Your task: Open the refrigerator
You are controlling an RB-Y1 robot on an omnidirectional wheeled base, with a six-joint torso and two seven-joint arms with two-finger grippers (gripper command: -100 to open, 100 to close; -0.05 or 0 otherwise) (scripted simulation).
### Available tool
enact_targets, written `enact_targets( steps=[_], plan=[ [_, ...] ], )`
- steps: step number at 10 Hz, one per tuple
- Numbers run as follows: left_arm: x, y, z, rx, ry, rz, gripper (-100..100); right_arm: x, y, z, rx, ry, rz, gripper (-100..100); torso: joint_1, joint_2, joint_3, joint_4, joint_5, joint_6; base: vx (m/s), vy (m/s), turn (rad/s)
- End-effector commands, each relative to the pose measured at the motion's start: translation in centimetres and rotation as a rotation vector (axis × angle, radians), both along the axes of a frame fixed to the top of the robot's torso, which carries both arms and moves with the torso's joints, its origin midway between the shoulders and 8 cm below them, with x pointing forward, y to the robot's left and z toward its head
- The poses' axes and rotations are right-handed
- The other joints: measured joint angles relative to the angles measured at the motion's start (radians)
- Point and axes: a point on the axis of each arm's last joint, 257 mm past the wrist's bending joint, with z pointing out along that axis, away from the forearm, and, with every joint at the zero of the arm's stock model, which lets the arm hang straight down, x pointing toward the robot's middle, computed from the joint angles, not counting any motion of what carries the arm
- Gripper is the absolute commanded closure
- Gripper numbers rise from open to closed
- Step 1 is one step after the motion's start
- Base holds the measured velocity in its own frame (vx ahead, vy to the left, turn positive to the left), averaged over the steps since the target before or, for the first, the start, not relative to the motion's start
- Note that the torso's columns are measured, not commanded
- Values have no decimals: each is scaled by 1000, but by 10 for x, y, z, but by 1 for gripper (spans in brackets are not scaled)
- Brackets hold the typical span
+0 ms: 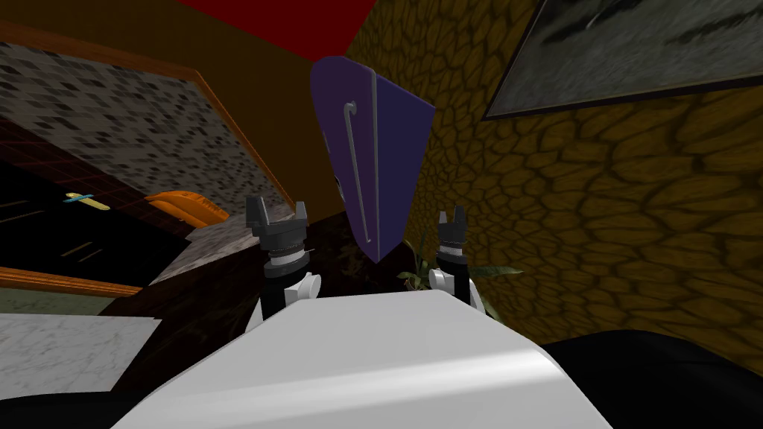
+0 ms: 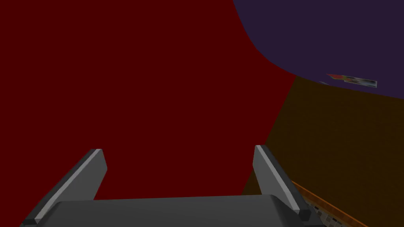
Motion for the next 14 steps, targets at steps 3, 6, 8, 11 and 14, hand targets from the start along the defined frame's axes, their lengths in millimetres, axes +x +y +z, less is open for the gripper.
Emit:
enact_targets(
  steps=[3, 6, 8, 11, 14],
  plan=[
    [0, 0, 0, 0, 0, 0, 0, 0, 0, 0, 0, 0, 0, 0, 0, 175, -351, 176, 0, 0, 0, 0, 0],
    [0, 0, 0, 0, 0, 0, 0, 0, 0, 0, 0, 0, 0, 0, 0, 396, -792, 396, 0, 0, 0, 0, 0],
    [0, 0, 0, 0, 0, 0, 0, 0, 0, 0, 0, 0, 0, 0, 0, 544, -1087, 544, 0, 0, 0, 0, 0],
    [0, 0, 0, 0, 0, 0, 0, 6, 7, -3, -95, 25, 20, -100, -7, 719, -1449, 719, -9, -1, 9, 29, -23],
    [0, 0, 0, 0, 0, 0, 0, 18, 14, -13, -247, 66, 24, -100, -5, 723, -1478, 728, -10, -4, 28, 108, -69]
  ],
)
